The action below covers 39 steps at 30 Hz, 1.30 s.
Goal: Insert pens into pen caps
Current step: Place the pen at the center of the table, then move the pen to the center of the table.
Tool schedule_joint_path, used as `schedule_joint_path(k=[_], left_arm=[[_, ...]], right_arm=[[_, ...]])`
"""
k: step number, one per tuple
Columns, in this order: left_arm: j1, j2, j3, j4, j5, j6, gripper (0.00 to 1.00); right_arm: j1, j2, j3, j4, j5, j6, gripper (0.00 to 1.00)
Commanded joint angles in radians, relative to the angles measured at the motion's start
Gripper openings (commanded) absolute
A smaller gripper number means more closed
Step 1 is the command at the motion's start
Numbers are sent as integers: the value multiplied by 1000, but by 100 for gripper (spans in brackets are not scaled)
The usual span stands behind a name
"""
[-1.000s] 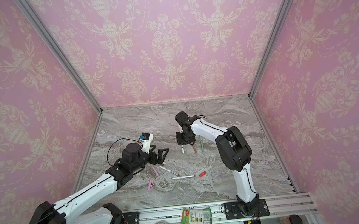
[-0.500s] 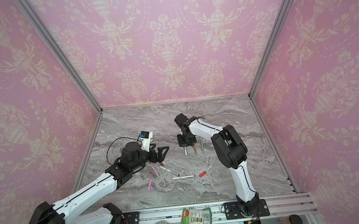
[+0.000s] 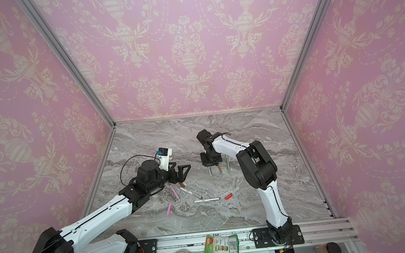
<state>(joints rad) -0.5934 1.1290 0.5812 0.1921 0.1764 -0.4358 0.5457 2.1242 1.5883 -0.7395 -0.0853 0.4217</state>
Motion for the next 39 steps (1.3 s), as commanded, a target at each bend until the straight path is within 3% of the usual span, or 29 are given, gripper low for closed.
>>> schedule_joint_path(k=[1, 7, 13, 19, 28, 33, 39], left_arm=[[-5, -11, 30, -14, 2, -17, 99], [-5, -51, 27, -29, -21, -20, 99], [15, -127, 41, -127, -47, -41, 99], [106, -236, 18, -162, 6, -99, 99], [122, -327, 10, -272, -66, -120, 99], [126, -351, -13, -285, -91, -144, 99], [130, -326, -20, -259, -70, -149, 99]], right_arm=[[5, 20, 39, -11, 13, 17, 23], [5, -15, 73, -26, 10, 11, 26], [19, -233, -46, 112, -9, 27, 26], [101, -425, -192, 234, 21, 11, 27], [182, -331, -123, 92, 174, -37, 29], [181, -170, -21, -9, 231, -20, 33], [179, -50, 19, -3, 247, 5, 35]])
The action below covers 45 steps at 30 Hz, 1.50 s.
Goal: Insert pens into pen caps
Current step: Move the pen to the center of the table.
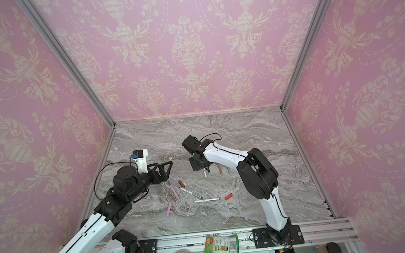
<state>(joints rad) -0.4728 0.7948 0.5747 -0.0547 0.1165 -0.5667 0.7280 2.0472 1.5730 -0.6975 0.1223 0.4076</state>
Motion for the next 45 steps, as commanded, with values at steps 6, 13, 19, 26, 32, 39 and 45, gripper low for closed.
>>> schedule_joint_path(k=[6, 13, 19, 26, 32, 39, 45], left_arm=[[16, 43, -13, 22, 18, -15, 99], [29, 64, -17, 48, 36, -12, 99], [34, 75, -19, 72, 53, -19, 99], [34, 83, -21, 85, 64, -24, 99], [34, 92, -27, 97, 71, -33, 99], [34, 101, -27, 101, 75, -35, 99], [35, 104, -24, 99, 75, -35, 99]], right_arm=[[-14, 83, 55, -45, 52, 29, 34], [-32, 123, 62, -34, 33, 40, 27], [-43, 124, 49, -30, 33, 42, 15], [-63, 92, -7, -14, 36, 40, 10], [-97, 70, -52, 7, 20, 54, 10], [-111, 62, -62, 19, 2, 57, 15], [-111, 32, -63, 24, -7, 60, 29]])
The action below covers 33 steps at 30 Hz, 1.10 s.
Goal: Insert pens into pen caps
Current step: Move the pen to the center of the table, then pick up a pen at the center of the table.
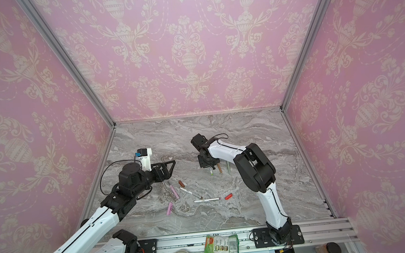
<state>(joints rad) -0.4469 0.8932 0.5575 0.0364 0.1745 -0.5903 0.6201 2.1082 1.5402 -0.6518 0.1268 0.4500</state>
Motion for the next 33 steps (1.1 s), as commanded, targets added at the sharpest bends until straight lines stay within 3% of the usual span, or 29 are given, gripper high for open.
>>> schedule_joint_path(k=[1, 7, 15, 22, 33], left_arm=[[10, 6, -8, 7, 16, -11, 99], [10, -5, -26, 3, -18, -11, 99], [14, -77, -50, -40, -123, -30, 99], [16, -214, -98, -94, -262, -28, 99], [16, -313, -107, -181, -304, -14, 99]], right_arm=[[-2, -41, -36, -15, -15, 19, 30], [38, -208, -123, 108, -30, 20, 40], [162, -366, -204, 176, -27, -21, 42], [276, -347, -304, 267, -90, -58, 42], [376, -264, -286, 249, -114, -134, 43]])
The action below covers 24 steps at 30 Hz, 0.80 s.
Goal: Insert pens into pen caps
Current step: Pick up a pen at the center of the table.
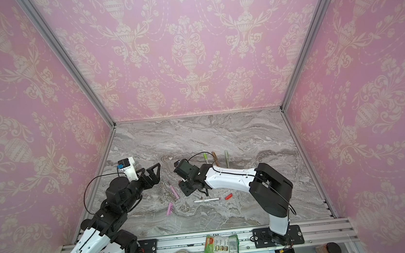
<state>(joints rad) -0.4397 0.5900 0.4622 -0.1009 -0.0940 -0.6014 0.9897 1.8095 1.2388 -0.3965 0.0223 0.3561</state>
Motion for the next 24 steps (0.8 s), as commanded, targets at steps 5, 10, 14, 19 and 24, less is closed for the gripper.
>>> schedule_joint_path(k=[5, 10, 14, 19, 24], left_arm=[[9, 3, -5, -35, -32, -2, 99], [9, 25, -1, -23, -23, -3, 99], [11, 37, 2, -14, -18, -4, 99], [10, 48, 10, -9, -17, 0, 99], [10, 55, 15, -2, -18, 2, 99]], right_arm=[[25, 76, 25, -24, 3, -70, 42], [32, 109, 34, -39, 35, -93, 41], [36, 131, 43, -45, 49, -105, 39], [36, 163, 52, -55, 53, -119, 35], [35, 187, 68, -71, 63, -136, 31]])
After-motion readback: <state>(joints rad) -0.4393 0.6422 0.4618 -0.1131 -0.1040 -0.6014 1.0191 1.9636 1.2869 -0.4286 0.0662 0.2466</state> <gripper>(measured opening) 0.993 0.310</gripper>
